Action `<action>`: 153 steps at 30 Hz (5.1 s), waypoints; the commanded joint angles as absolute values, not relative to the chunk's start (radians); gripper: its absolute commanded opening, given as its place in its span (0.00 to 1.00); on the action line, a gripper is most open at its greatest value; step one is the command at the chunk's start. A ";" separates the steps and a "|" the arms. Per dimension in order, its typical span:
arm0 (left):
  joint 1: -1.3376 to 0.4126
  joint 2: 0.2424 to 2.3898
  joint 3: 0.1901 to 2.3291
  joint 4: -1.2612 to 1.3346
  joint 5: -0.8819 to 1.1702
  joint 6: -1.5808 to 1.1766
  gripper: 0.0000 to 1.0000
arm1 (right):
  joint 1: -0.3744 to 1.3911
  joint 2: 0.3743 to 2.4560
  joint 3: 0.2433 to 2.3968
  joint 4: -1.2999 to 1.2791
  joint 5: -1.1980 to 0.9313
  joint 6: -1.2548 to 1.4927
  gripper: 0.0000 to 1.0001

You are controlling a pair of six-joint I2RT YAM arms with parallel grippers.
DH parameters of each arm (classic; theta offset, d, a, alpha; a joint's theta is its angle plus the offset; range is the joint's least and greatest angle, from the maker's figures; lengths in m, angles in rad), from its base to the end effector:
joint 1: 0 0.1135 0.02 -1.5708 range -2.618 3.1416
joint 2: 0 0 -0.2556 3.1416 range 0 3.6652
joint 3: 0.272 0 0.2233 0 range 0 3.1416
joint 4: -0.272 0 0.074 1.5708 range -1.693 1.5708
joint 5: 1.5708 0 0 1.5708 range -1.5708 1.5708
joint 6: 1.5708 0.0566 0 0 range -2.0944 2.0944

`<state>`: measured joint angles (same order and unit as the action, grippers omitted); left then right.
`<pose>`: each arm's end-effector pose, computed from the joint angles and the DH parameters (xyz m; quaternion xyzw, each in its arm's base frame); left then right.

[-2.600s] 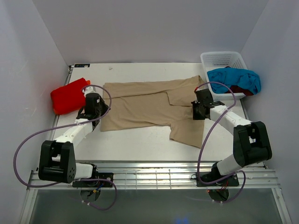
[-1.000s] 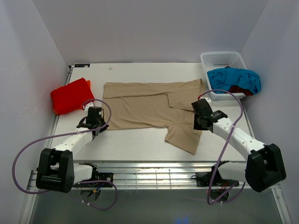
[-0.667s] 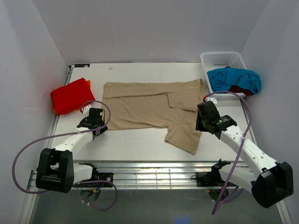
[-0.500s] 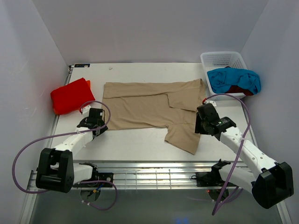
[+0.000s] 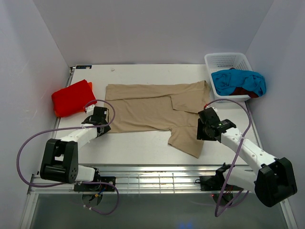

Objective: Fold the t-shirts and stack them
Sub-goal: Fold the tshirt

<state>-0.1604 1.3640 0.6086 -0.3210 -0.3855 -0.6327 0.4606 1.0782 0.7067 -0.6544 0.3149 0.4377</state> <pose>0.2257 -0.0150 0.1486 -0.2682 0.9143 0.0786 0.2933 0.1758 0.0677 0.2072 0.0313 0.9516 -0.0206 0.3050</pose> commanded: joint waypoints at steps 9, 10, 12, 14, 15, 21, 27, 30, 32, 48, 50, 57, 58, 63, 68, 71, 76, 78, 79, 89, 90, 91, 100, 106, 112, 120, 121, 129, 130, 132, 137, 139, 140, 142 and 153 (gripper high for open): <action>-0.161 1.338 0.623 -0.307 -0.390 -0.626 0.40 | 0.511 1.134 0.571 -0.563 0.249 0.506 0.52; -0.161 1.338 0.623 -0.310 -0.388 -0.626 0.39 | 0.512 1.131 0.566 -0.561 0.250 0.512 0.52; -0.161 1.338 0.623 -0.311 -0.384 -0.626 0.38 | 0.517 1.132 0.561 -0.560 0.250 0.514 0.52; -0.161 1.333 0.621 -0.316 -0.385 -0.627 0.37 | 0.523 1.135 0.561 -0.563 0.253 0.520 0.52; -0.161 1.332 0.621 -0.314 -0.384 -0.627 0.36 | 0.525 1.137 0.560 -0.564 0.252 0.522 0.52; -0.161 1.327 0.620 -0.316 -0.380 -0.627 0.33 | 0.540 1.154 0.558 -0.565 0.255 0.531 0.44; -0.161 1.327 0.618 -0.316 -0.373 -0.624 0.31 | 0.554 1.157 0.548 -0.574 0.238 0.546 0.44; -0.161 1.322 0.618 -0.314 -0.370 -0.624 0.31 | 0.566 1.132 0.525 -0.574 0.238 0.569 0.45; -0.161 1.319 0.618 -0.316 -0.368 -0.624 0.31 | 0.568 1.131 0.525 -0.572 0.236 0.571 0.46; -0.161 1.333 0.626 -0.307 -0.364 -0.617 0.00 | 0.588 1.134 0.555 -0.601 0.262 0.583 0.08; -0.161 1.324 0.630 -0.304 -0.365 -0.615 0.00 | 0.588 1.126 0.609 -0.618 0.281 0.574 0.08; -0.161 1.321 0.692 -0.291 -0.356 -0.612 0.00 | 0.584 1.257 0.830 -0.629 0.357 0.522 0.08; -0.161 1.328 0.702 -0.291 -0.354 -0.611 0.00 | 0.583 1.281 0.856 -0.627 0.360 0.512 0.08; -0.158 1.359 0.790 -0.293 -0.347 -0.598 0.00 | 0.548 1.471 1.057 -0.626 0.377 0.442 0.08; -0.143 1.472 0.913 -0.296 -0.336 -0.575 0.00 | 0.477 1.610 1.227 -0.627 0.367 0.370 0.08; -0.127 1.538 0.962 -0.293 -0.331 -0.571 0.00 | 0.431 1.712 1.331 -0.627 0.357 0.325 0.08; -0.103 1.621 1.020 -0.273 -0.310 -0.561 0.00 | 0.359 1.833 1.526 -0.644 0.333 0.255 0.08; -0.100 1.656 1.051 -0.273 -0.304 -0.555 0.00 | 0.344 1.882 1.578 -0.656 0.324 0.241 0.08; -0.098 1.664 1.060 -0.273 -0.304 -0.555 0.00 | 0.331 1.894 1.629 -0.663 0.321 0.229 0.08; -0.077 1.709 1.137 -0.261 -0.287 -0.538 0.00 | 0.268 2.023 1.857 -0.701 0.298 0.181 0.08; -0.077 1.716 1.147 -0.264 -0.285 -0.537 0.00 | 0.261 2.032 1.870 -0.701 0.296 0.178 0.08; -0.075 1.726 1.167 -0.267 -0.284 -0.535 0.00 | 0.256 2.042 1.884 -0.706 0.292 0.175 0.08; -0.057 1.819 1.230 -0.264 -0.255 -0.532 0.00 | 0.226 2.140 1.977 -0.706 0.282 0.158 0.08; -0.045 1.882 1.279 -0.261 -0.238 -0.525 0.00 | 0.213 2.201 2.028 -0.701 0.282 0.146 0.08; -0.038 1.888 1.305 -0.259 -0.245 -0.523 0.00 | 0.207 2.220 2.052 -0.687 0.293 0.140 0.08; -0.028 1.882 1.330 -0.258 -0.230 -0.523 0.00 | 0.190 2.209 2.065 -0.678 0.287 0.132 0.08; -0.026 1.885 1.333 -0.259 -0.229 -0.523 0.00 | 0.189 2.210 2.066 -0.677 0.287 0.133 0.08; -0.020 1.910 1.365 -0.238 -0.274 -0.515 0.44 | 0.170 2.260 2.098 -0.672 0.275 0.132 0.08; -0.021 1.884 1.361 -0.232 -0.328 -0.521 0.59 | 0.169 2.263 2.100 -0.670 0.269 0.132 0.08; -0.021 1.835 1.312 -0.175 -0.371 -0.526 0.67 | 0.167 2.266 2.100 -0.667 0.259 0.130 0.08; -0.029 1.665 1.212 -0.049 -0.364 -0.560 0.72 | 0.166 2.284 2.118 -0.667 0.244 0.129 0.08; -0.066 1.645 1.183 -0.029 -0.339 -0.566 0.70 | 0.166 2.293 2.126 -0.666 0.236 0.127 0.08; -0.086 1.631 1.174 -0.009 -0.330 -0.566 0.67 | 0.164 2.296 2.131 -0.667 0.235 0.127 0.08; -0.164 1.623 1.135 0.044 -0.324 -0.557 0.65 | 0.164 2.307 2.132 -0.666 0.236 0.127 0.08; -0.376 1.798 1.154 0.143 -0.086 -0.552 0.54 | 0.183 2.126 1.860 -0.471 0.381 0.112 0.52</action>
